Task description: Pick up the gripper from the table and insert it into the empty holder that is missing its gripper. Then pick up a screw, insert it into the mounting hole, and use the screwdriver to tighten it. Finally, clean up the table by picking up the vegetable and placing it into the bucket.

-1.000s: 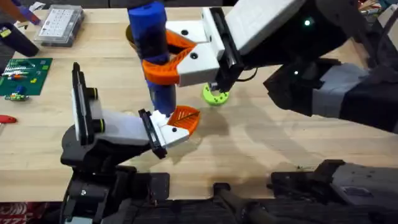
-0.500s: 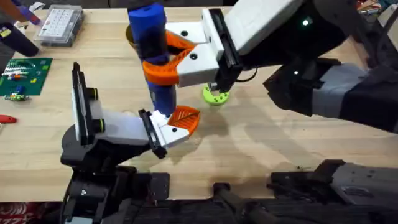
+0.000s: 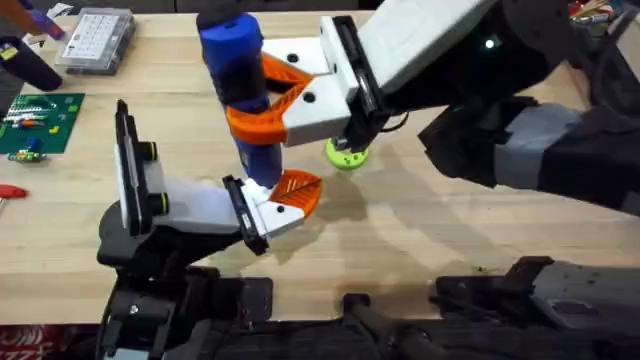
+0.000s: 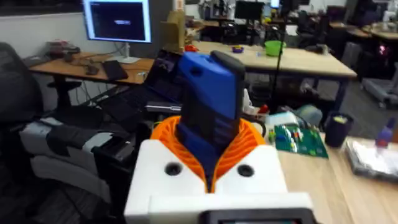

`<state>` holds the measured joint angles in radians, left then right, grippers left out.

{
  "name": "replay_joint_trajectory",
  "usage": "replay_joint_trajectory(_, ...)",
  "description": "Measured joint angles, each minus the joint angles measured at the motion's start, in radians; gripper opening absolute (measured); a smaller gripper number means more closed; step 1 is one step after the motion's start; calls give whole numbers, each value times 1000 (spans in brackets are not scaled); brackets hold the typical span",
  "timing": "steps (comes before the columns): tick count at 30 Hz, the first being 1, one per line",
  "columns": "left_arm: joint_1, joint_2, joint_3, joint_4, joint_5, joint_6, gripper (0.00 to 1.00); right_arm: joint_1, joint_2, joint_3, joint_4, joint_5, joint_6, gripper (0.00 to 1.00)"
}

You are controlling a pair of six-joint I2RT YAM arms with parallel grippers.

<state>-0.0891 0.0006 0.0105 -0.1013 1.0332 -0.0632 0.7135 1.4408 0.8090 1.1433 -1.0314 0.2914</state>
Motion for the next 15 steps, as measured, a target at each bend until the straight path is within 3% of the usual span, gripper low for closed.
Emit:
replay_joint_trajectory(5,0,0,0,-1,-1,-1,4,-14,3,75,4,-14,16,22)
replay_joint_trajectory(11,0,0,0,-1,0,0,4,-68,-6,309,-173,-61,22,22)
replay_joint_trajectory(15,0,0,0,-1,0,-1,4,-77,-24,375,-269,-94,-11,22)
